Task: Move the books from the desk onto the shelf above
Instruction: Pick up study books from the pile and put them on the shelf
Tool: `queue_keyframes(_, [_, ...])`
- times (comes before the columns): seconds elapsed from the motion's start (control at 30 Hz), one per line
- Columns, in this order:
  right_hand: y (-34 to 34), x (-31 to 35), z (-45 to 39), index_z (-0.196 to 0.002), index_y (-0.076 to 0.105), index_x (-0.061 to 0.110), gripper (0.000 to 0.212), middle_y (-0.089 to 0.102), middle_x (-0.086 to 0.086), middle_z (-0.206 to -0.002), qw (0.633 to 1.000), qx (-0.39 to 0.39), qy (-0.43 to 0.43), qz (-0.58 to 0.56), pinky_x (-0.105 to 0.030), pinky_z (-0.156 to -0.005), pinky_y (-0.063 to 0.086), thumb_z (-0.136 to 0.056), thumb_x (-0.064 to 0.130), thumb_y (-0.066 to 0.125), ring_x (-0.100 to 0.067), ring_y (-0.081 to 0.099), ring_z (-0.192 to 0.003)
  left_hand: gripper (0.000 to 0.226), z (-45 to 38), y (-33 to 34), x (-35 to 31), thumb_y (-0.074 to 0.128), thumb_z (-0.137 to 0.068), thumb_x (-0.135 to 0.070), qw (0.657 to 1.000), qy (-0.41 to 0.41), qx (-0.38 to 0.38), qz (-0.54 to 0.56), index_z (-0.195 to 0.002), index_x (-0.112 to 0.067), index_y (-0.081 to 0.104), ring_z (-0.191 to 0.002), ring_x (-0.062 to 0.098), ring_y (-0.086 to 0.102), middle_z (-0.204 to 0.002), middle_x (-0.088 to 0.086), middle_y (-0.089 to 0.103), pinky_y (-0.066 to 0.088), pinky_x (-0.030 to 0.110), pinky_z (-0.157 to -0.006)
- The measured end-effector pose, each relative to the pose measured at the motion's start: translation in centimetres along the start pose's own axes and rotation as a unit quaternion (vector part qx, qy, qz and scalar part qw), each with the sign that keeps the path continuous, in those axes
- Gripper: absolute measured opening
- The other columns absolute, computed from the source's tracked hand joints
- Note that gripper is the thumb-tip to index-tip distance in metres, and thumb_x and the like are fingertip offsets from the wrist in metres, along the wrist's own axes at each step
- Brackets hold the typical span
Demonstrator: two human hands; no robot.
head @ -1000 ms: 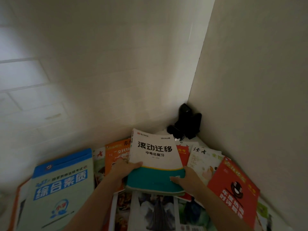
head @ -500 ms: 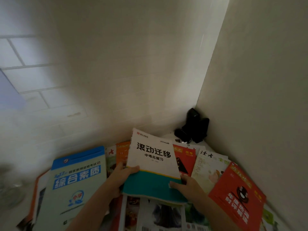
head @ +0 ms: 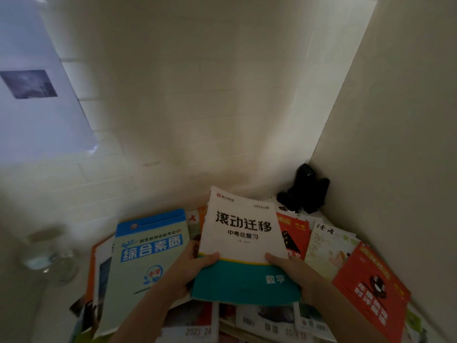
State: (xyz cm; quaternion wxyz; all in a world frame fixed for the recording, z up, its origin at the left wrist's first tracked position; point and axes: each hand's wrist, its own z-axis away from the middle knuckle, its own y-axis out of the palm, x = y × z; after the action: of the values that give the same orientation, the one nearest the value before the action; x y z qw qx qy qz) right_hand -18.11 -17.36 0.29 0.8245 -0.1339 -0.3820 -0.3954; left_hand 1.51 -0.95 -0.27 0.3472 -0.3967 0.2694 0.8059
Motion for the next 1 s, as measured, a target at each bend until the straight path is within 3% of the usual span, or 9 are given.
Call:
queue_keyframes(0.1, [2.1, 0.3, 1.4, -0.120, 0.055, 0.013, 0.039, 0.073, -0.015, -0.101, 0.997, 0.000, -0.070, -0.012, -0.042, -0.068, 0.059, -0.084, 0.016, 0.070, -0.035, 0.072, -0.085, 0.046, 1.9, -1.8, -1.3, 0.076, -0.079, -0.014, 0.999, 0.037, -0.002, -0.017, -0.114, -0.018, 0.047, -0.093, 0.033, 0.070, -0.113, 0.013, 0.065, 0.059, 0.047, -0.077])
queue_keyframes(0.2, [4.8, 0.5, 3.0, -0.119, 0.053, 0.021, 0.037, 0.072, -0.010, -0.104, 0.988, -0.016, -0.155, -0.002, -0.036, -0.063, 0.058, -0.086, 0.016, 0.069, -0.028, 0.073, -0.081, 0.047, 3.8, -3.7, -2.5, 0.075, -0.080, -0.016, 0.996, 0.085, -0.007, -0.022, -0.118, -0.017, 0.047, -0.093, 0.032, 0.070, -0.116, 0.013, 0.065, 0.059, 0.048, -0.078])
queue_keyframes(0.4, [10.1, -0.1, 6.4, -0.119, 0.045, 0.038, 0.047, 0.067, -0.003, -0.111, 0.962, 0.031, -0.268, 0.032, -0.039, -0.064, 0.060, -0.086, 0.015, 0.069, -0.023, 0.073, -0.081, 0.041, 10.3, -6.1, -2.4, 0.073, -0.083, -0.022, 0.980, 0.162, -0.115, -0.031, -0.115, -0.025, 0.048, -0.094, 0.027, 0.069, -0.112, 0.002, 0.066, 0.057, 0.050, -0.083])
queue_keyframes(0.5, [12.0, -0.8, 7.8, -0.109, 0.048, 0.043, 0.041, 0.067, -0.003, -0.112, 0.951, 0.071, -0.294, 0.069, -0.045, -0.071, 0.061, -0.085, 0.018, 0.070, -0.025, 0.072, -0.088, 0.042, 14.3, -6.8, -1.2, 0.074, -0.083, -0.023, 0.955, 0.207, -0.208, -0.043, -0.116, -0.023, 0.047, -0.092, 0.019, 0.067, -0.108, -0.004, 0.063, 0.059, 0.039, -0.077])
queue_keyframes(0.63, [14.9, -1.6, 10.4, -0.110, 0.048, 0.036, 0.036, 0.065, 0.004, -0.107, 0.934, 0.145, -0.314, 0.087, -0.023, -0.059, 0.058, -0.087, 0.015, 0.067, -0.013, 0.069, -0.083, 0.053, 19.6, -8.1, 1.2, 0.078, -0.078, -0.024, 0.917, 0.254, -0.302, -0.057, -0.120, -0.027, 0.045, -0.090, 0.011, 0.065, -0.109, -0.003, 0.063, 0.055, 0.018, -0.062])
queue_keyframes(0.7, [16.4, -1.9, 11.8, -0.113, 0.047, 0.037, 0.039, 0.063, 0.006, -0.113, 0.917, 0.186, -0.336, 0.109, -0.019, -0.064, 0.057, -0.088, 0.014, 0.066, -0.009, 0.067, -0.089, 0.052, 22.2, -8.6, 2.3, 0.077, -0.078, -0.022, 0.902, 0.266, -0.338, -0.045, -0.119, -0.026, 0.045, -0.088, 0.007, 0.065, -0.105, -0.007, 0.064, 0.053, 0.014, -0.058])
queue_keyframes(0.83, [19.6, -2.6, 14.1, -0.121, 0.048, 0.030, 0.041, 0.063, 0.012, -0.112, 0.873, 0.265, -0.379, 0.154, -0.011, -0.068, 0.052, -0.089, 0.010, 0.064, 0.004, 0.066, -0.090, 0.054, 26.8, -10.1, 4.1, 0.078, -0.077, -0.027, 0.863, 0.280, -0.419, -0.048, -0.120, -0.027, 0.045, -0.091, 0.009, 0.064, -0.107, -0.007, 0.063, 0.054, 0.017, -0.060])
queue_keyframes(1.0, [23.6, -3.4, 16.2, -0.121, 0.049, 0.030, 0.044, 0.068, 0.007, -0.110, 0.834, 0.328, -0.409, 0.169, -0.019, -0.072, 0.055, -0.087, 0.008, 0.066, -0.007, 0.068, -0.095, 0.058, 32.2, -12.1, 5.5, 0.081, -0.072, -0.030, 0.813, 0.303, -0.497, -0.037, -0.120, -0.030, 0.049, -0.095, 0.015, 0.065, -0.108, -0.008, 0.065, 0.056, 0.032, -0.077])
